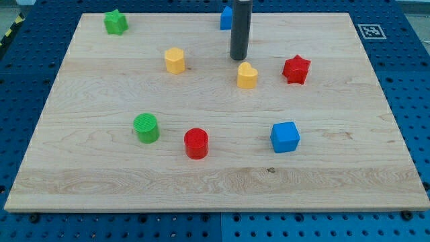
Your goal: Slightly move the green circle diagonally to the yellow heart
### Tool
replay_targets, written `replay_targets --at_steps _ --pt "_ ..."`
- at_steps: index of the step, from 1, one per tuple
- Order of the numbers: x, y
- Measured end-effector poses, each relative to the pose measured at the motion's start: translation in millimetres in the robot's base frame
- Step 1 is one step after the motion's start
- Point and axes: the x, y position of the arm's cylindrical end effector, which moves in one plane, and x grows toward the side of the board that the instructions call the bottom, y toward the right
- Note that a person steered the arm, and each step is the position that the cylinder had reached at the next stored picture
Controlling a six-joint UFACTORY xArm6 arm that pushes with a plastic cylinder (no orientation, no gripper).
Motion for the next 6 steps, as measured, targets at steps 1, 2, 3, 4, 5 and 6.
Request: replay_targets --at_steps 1,2,3,4,5,6 --pt "4 0" --pt "34 -1" --pt "69 -31" --pt "122 -61" --pt "170 -103" --pt "182 -144"
